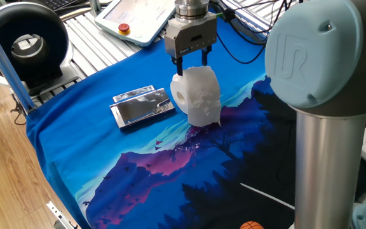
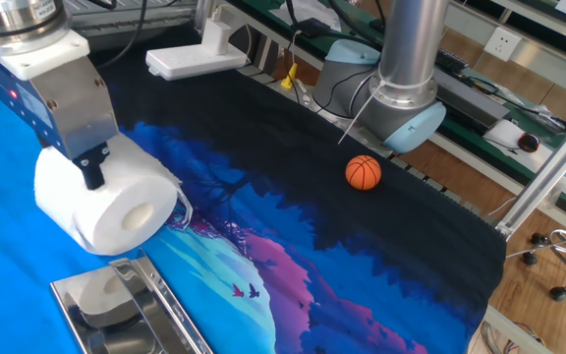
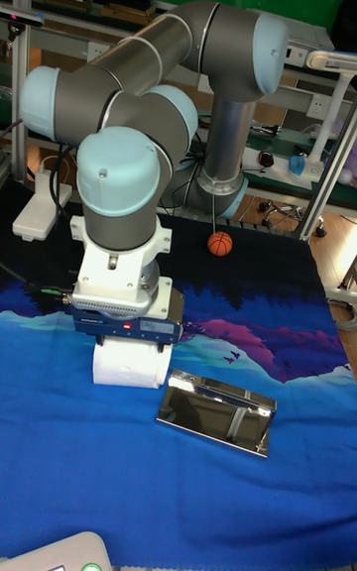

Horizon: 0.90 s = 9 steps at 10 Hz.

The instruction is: Put the toilet paper on its holder

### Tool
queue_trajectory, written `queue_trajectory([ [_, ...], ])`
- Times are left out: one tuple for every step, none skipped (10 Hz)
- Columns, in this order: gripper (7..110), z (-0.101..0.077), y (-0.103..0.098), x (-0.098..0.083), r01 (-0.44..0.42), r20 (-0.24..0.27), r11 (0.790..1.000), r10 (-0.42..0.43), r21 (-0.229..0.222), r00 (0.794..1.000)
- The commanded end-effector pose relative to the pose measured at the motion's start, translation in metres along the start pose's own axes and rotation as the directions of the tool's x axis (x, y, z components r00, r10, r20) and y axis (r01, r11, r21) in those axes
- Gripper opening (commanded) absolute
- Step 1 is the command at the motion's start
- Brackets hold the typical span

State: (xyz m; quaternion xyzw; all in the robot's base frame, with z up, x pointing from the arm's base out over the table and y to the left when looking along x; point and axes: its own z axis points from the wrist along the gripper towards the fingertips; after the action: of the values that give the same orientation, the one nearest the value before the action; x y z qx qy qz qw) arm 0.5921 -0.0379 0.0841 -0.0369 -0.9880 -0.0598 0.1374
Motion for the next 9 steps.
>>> queue_trajectory([
  [88, -0.004, 0.012, -0.004, -0.003, 0.008, 1.0, 0.003, -0.026, 1.0],
  [110, -0.004, 0.009, -0.006, -0.015, 0.015, 1.0, 0.015, -0.012, 1.0],
  [110, -0.004, 0.007, -0.005, -0.041, 0.007, 0.999, 0.041, 0.001, 0.999],
  [110, -0.003, 0.002, -0.003, -0.057, -0.003, 0.998, 0.057, 0.02, 0.998],
  [110, -0.002, 0.001, -0.003, -0.062, -0.004, 0.998, 0.062, 0.028, 0.998],
  [110, -0.002, 0.002, -0.003, -0.067, -0.004, 0.997, 0.067, 0.028, 0.998],
  [110, -0.001, 0.004, -0.004, -0.075, 0.0, 0.997, 0.075, 0.026, 0.997],
  [110, -0.001, 0.007, -0.004, -0.077, -0.001, 0.997, 0.077, 0.014, 0.997],
  [110, -0.001, 0.007, -0.004, -0.077, 0.001, 0.997, 0.077, 0.014, 0.997],
])
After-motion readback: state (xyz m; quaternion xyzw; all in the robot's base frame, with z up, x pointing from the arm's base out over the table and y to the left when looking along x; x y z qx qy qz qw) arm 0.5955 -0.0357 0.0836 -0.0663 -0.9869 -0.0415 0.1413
